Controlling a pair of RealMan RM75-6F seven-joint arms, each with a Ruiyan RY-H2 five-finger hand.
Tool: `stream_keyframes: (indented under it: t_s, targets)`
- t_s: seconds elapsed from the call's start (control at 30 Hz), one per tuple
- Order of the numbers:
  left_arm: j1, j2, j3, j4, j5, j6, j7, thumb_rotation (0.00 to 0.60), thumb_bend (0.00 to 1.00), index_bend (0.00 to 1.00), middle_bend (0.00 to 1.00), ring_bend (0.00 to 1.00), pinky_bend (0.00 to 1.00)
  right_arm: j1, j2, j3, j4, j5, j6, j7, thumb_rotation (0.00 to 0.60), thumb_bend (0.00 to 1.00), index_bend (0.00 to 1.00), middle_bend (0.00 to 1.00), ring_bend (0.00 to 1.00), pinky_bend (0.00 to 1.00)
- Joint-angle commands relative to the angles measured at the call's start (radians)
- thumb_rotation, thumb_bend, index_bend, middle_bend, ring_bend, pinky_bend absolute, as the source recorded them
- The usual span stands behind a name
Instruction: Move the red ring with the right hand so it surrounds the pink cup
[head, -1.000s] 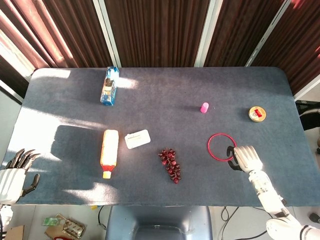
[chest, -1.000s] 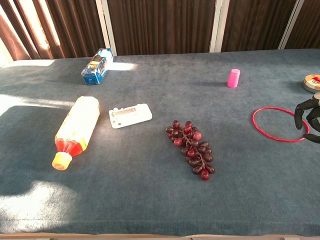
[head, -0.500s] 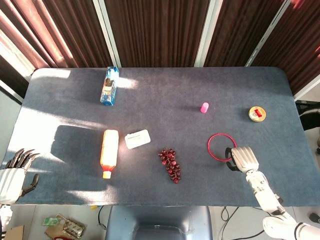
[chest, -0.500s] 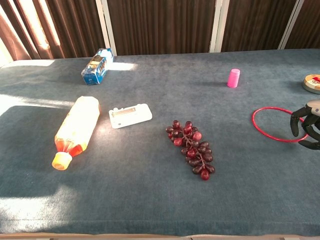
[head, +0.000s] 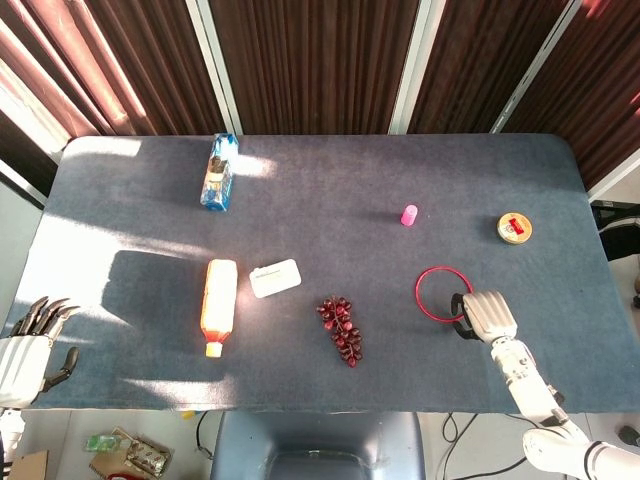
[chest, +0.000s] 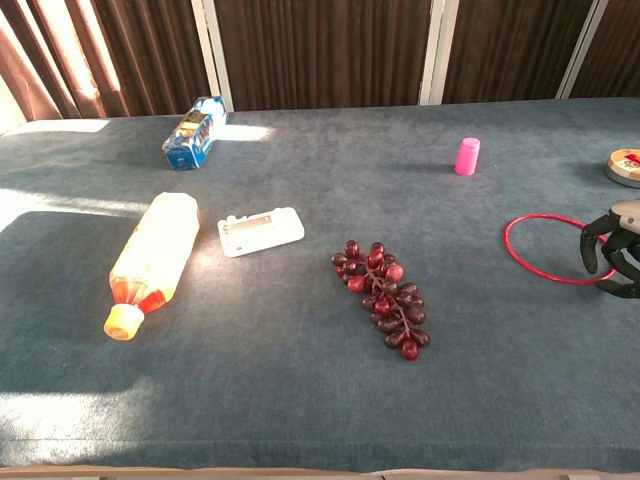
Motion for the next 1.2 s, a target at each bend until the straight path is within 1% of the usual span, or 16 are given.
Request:
stream_keyframes:
  t_s: [0.03, 1.03, 1.1, 1.2]
  targets:
    - [0.000, 0.000, 0.000, 0.000, 0.000, 0.000, 0.000, 0.600, 0.45, 0.21, 0.13, 0.06, 0.24, 0.001, 0.000, -0.001, 0.002, 0.001, -0.001, -0.002, 0.600, 0.44, 0.65, 0.86, 0.88, 1.00]
    - [-0.002, 0.001, 0.000, 0.000, 0.000, -0.003, -0.006, 0.600, 0.45, 0.21, 0.13, 0.06, 0.24, 0.006, -0.003, -0.003, 0.013, 0.031, -0.008, -0.033, 0.600, 0.45, 0.68, 0.87, 0.88, 1.00]
    - [-0.001, 0.002, 0.000, 0.000, 0.000, -0.003, -0.006, 0.600, 0.45, 0.21, 0.13, 0.06, 0.24, 0.006, -0.003, -0.004, 0.014, 0.031, -0.007, -0.035, 0.600, 0.47, 0.70, 0.87, 0.88, 1.00]
    - [-0.002, 0.001, 0.000, 0.000, 0.000, -0.004, -0.006, 0.600, 0.45, 0.21, 0.13, 0.06, 0.24, 0.006, -0.004, -0.006, 0.016, 0.031, -0.006, -0.039, 0.600, 0.56, 0.72, 0.88, 0.88, 1.00]
